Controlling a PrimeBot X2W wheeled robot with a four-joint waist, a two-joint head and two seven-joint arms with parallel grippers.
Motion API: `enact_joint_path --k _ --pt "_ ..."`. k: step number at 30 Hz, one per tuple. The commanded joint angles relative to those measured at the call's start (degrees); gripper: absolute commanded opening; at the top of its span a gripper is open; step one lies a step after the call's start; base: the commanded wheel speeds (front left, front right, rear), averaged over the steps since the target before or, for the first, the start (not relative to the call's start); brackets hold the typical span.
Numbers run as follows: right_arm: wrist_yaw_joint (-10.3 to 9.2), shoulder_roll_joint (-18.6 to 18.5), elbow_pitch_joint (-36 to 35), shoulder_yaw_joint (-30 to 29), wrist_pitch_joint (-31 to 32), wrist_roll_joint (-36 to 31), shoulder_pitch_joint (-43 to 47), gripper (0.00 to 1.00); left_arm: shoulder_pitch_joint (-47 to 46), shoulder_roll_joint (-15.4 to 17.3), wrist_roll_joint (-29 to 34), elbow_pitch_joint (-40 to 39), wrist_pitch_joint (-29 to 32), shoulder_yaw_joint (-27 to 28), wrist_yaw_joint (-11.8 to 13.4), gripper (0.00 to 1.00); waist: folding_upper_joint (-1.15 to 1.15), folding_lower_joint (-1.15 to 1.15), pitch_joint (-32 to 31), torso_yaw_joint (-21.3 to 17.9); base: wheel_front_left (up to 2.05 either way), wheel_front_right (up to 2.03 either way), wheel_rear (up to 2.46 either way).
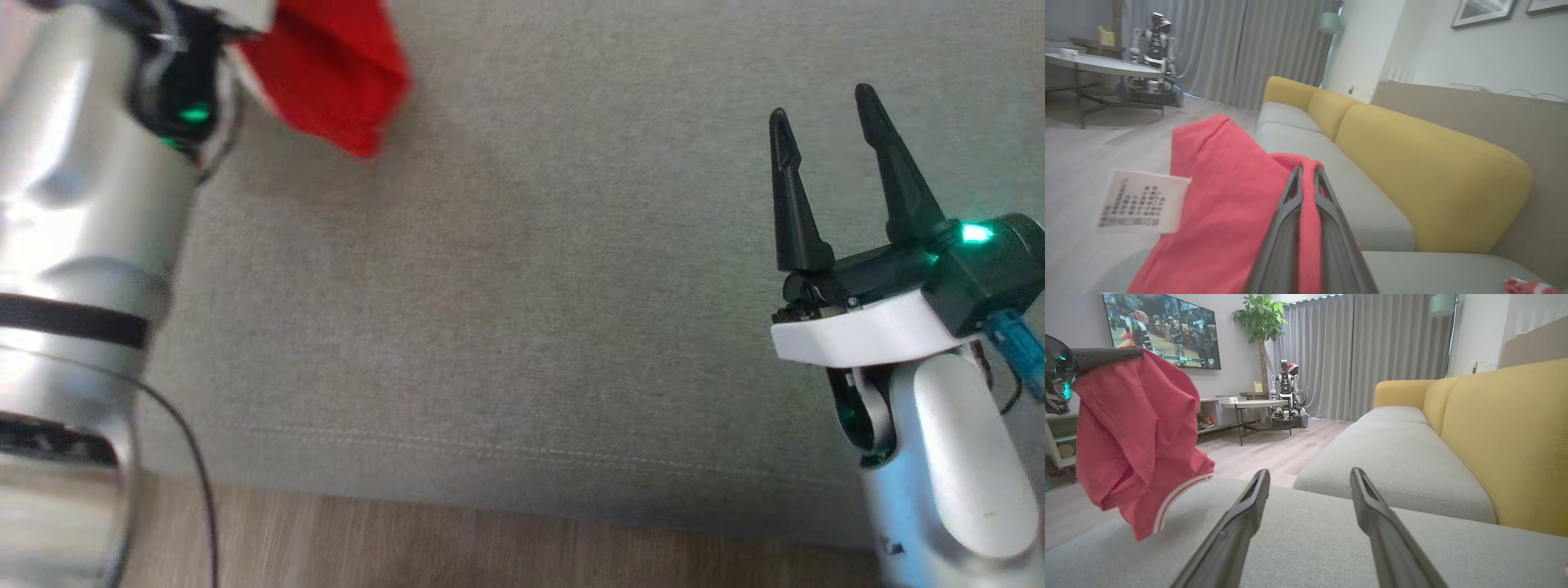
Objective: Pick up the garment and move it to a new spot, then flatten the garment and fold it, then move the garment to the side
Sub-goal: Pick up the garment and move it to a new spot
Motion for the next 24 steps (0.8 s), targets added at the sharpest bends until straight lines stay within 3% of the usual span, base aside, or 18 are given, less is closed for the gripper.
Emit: enact_joint_path --k 1,12,21,22,23,24 --pt "0.4 0.96 -1.67 1.23 -0.4 0.7 0.35 1.0 -1.72 1.27 0.29 -2.48 -0.33 0.59 0.0 0.0 0.0 0.0 -1.23 -1.46 0.0 0.0 0.0" --pt "0.4 0.97 -5.71 0.62 -0.51 4.65 -0.97 1.0 -1.49 -8.58 4.14 -5.43 1.28 -7.57 2.11 0.0 0.0 0.0 -1.56 -9.65 0.0 0.0 0.0" --pt "0.4 0.97 -7.79 1.0 -0.52 6.99 -1.92 1.0 1.15 -11.55 4.75 -1.04 1.59 -15.69 3.05 0.0 0.0 0.0 0.59 -15.76 0.0 0.0 0.0" --pt "0.4 0.97 -7.81 1.09 -0.52 7.14 -1.97 1.0 1.56 -11.59 4.26 -1.03 1.56 -16.92 2.96 0.73 0.0 0.0 0.75 -16.16 0.0 0.0 0.0" --pt "0.4 0.97 -7.81 1.13 -0.52 7.26 -2.01 1.0 1.97 -11.61 3.5 -1.31 1.54 -18.18 2.95 1.0 0.0 0.0 0.9 -16.44 0.0 0.0 0.0" --pt "0.4 0.97 -7.83 1.16 -0.52 7.37 -2.09 1.0 2.18 -11.62 2.82 -1.56 1.47 -19.28 3.22 1.0 0.0 0.0 1.06 -16.64 0.0 0.0 0.0"
